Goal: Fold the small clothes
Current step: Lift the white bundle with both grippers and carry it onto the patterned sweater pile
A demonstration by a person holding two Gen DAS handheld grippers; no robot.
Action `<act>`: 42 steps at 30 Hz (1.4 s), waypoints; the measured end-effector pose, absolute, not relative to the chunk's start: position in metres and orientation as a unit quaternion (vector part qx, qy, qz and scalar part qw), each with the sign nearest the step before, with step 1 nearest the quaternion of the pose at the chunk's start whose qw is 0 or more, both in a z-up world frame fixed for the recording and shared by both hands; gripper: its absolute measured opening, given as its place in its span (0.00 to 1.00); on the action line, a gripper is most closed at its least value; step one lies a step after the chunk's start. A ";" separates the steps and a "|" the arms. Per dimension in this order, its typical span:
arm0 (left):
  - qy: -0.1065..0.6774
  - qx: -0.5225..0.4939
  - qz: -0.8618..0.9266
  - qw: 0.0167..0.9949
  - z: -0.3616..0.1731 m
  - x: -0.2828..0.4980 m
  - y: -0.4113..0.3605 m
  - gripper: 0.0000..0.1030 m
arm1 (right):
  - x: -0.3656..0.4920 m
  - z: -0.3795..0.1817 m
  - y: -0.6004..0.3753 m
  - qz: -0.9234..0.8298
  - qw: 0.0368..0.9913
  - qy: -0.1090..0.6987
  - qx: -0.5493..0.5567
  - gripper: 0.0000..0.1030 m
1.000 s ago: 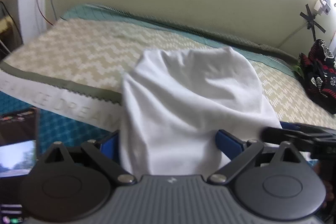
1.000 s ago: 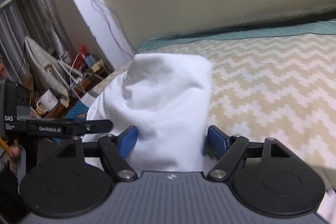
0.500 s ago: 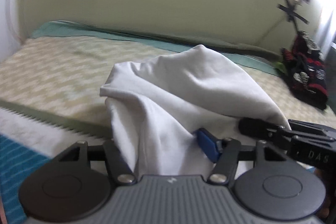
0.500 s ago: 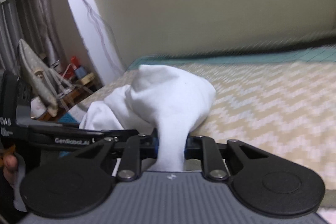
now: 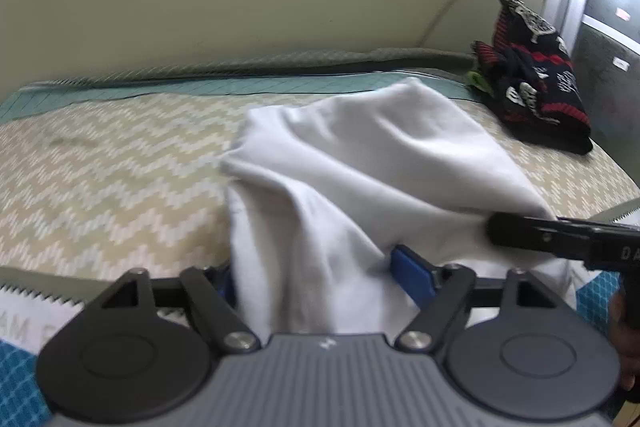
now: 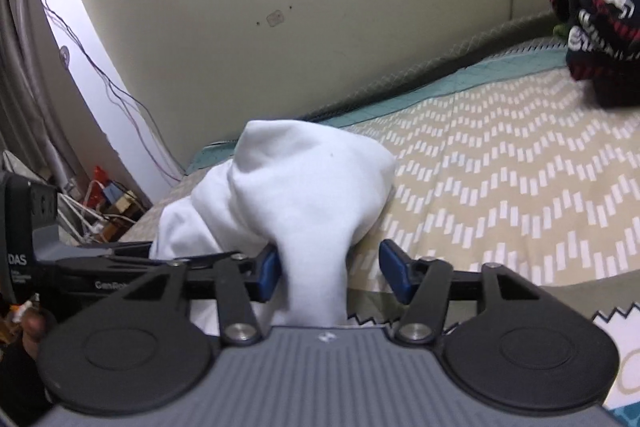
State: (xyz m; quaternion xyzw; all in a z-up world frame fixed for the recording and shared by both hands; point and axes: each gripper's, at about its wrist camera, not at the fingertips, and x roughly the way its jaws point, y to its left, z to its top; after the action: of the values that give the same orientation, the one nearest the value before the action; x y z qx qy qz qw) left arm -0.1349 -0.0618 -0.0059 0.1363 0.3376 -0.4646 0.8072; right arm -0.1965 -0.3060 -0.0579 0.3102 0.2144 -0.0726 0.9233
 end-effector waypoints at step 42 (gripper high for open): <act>0.280 0.144 -0.626 0.713 0.114 -0.180 -0.513 0.46 | -0.267 0.047 -0.645 -0.203 0.904 0.040 0.375 0.20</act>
State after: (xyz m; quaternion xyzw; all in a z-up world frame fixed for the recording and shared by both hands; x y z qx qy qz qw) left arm -0.1800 -0.5130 0.1137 0.1441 0.2802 -0.6258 0.7135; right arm -0.2673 -0.6450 0.0465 0.3753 0.0395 -0.2026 0.9036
